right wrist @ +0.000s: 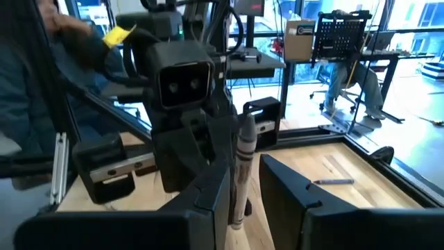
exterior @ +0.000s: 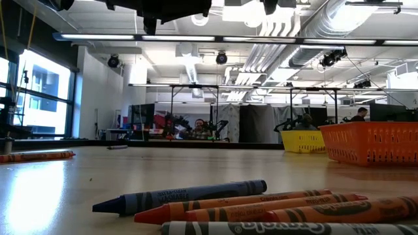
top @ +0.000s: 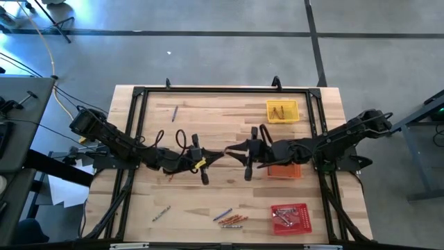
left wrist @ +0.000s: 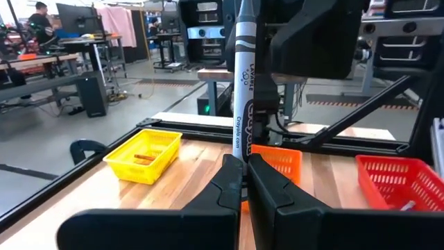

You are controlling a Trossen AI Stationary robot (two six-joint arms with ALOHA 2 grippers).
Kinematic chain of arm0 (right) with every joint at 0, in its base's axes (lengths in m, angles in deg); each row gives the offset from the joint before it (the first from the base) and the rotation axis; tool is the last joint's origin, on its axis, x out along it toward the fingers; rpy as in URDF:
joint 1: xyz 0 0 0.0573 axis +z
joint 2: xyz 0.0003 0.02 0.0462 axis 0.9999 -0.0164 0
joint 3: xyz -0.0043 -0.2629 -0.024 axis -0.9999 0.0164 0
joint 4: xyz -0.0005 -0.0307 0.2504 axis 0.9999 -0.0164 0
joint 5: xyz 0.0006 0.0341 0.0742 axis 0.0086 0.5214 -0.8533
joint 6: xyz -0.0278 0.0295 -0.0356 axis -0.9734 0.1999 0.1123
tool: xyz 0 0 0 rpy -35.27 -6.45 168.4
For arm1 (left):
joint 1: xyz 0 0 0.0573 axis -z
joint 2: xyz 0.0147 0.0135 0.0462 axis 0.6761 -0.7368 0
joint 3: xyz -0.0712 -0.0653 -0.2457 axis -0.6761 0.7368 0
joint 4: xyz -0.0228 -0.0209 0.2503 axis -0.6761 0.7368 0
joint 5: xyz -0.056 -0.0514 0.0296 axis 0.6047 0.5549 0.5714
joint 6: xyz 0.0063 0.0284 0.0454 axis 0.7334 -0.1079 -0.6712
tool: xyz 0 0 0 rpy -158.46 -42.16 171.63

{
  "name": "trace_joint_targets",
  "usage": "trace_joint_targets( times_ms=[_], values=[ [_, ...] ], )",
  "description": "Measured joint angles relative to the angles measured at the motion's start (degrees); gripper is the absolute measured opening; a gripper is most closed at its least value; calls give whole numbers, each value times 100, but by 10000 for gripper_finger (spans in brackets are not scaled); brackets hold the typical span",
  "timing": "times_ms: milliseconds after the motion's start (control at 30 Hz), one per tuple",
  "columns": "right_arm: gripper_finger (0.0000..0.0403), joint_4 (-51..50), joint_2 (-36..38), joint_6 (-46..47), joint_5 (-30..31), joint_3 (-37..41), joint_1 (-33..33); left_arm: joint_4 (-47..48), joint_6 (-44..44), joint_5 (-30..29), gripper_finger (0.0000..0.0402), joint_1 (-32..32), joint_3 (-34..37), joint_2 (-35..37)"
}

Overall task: Sort crayons
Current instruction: Put the gray crayon into the red bin

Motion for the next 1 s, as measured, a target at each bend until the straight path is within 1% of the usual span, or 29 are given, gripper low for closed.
trace_joint_targets(
  times_ms=[233,467,567,800,1000],
  values=[
    [73,180,0,131,-8,0,6,-303,8,441,0,-4,-2,0],
    [73,400,-32,92,-113,0,2,-322,8,446,0,0,-4,2],
    [73,656,-151,88,-211,0,0,-324,6,446,0,-4,-4,2],
    [73,1113,-470,22,-225,0,-46,-398,2,444,0,-7,-4,2],
    [73,1271,-511,22,-337,0,-105,-397,-37,442,0,-9,-4,2]
  ],
)
